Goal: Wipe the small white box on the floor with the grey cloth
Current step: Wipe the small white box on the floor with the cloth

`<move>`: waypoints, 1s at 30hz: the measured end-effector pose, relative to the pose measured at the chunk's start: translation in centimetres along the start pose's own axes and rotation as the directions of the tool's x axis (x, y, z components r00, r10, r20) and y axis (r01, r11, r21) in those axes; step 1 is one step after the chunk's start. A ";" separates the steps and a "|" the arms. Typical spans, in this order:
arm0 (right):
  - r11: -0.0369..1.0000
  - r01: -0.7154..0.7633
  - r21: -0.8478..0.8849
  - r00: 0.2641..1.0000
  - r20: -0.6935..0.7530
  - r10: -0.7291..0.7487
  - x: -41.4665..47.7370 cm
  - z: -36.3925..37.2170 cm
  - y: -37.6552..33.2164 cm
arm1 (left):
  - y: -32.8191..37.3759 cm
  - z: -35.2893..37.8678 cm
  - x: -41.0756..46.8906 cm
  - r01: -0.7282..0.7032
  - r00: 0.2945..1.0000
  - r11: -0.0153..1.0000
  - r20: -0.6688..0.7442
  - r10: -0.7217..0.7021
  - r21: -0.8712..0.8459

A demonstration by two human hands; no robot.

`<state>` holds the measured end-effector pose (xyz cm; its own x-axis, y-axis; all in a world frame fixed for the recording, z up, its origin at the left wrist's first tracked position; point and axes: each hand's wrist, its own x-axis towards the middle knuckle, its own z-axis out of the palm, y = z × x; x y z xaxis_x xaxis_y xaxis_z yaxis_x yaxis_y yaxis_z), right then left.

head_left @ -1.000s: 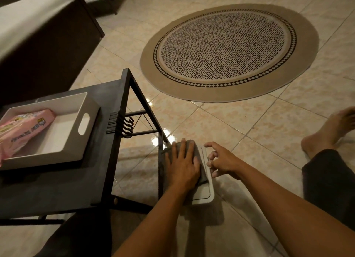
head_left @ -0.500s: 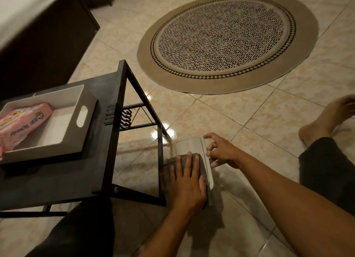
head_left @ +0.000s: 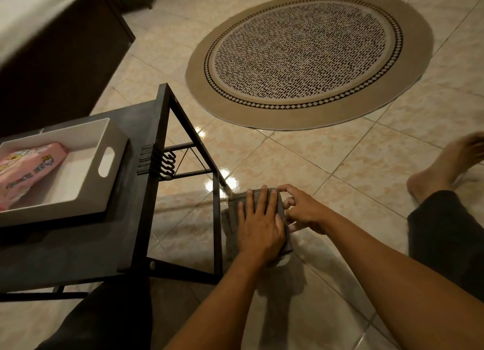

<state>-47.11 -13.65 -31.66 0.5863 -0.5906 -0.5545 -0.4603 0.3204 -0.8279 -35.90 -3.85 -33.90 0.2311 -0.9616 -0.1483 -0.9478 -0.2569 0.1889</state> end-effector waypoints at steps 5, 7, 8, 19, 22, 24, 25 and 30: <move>0.999 0.015 0.036 1.000 -0.010 -0.015 0.1 0.0 0.3 | -2.3 -0.8 1.3 0.139 0.990 0.989 -0.001 -0.140 -0.040; 0.999 0.015 0.035 1.000 -0.014 -0.014 0.2 0.1 0.4 | -2.5 -1.0 0.1 0.236 0.972 0.972 -0.017 -0.236 -0.025; 0.999 0.014 0.030 1.000 -0.015 -0.014 0.3 0.1 0.3 | -2.1 -0.9 -0.7 0.232 0.973 0.973 -0.019 -0.232 -0.017; 1.000 -0.002 -0.024 1.000 -0.024 0.002 0.2 0.2 0.2 | 0.0 -0.2 0.6 0.065 0.997 0.997 -0.033 -0.067 -0.049; 1.000 -0.001 -0.010 1.000 -0.017 0.001 0.2 0.3 0.1 | -0.6 -0.2 1.1 0.159 0.986 0.985 -0.042 -0.162 -0.063; 0.999 0.000 -0.040 1.000 -0.017 0.000 0.3 0.2 0.1 | -0.4 -0.2 0.9 0.113 0.993 0.993 -0.039 -0.114 -0.040; 0.999 -0.001 -0.035 1.000 -0.016 0.001 0.3 0.2 0.1 | -0.3 -0.2 0.7 0.043 0.999 0.999 -0.028 -0.043 -0.025; 1.000 0.002 0.012 1.000 -0.025 -0.002 0.0 0.6 -0.1 | -2.2 -0.7 1.9 0.147 0.989 0.988 -0.018 -0.148 -0.057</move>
<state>-46.62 -13.24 -31.66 0.5702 -0.6097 -0.5505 -0.4508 0.3280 -0.8302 -33.26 -5.20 -33.92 0.3727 -0.9145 -0.1573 -0.8894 -0.4004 0.2203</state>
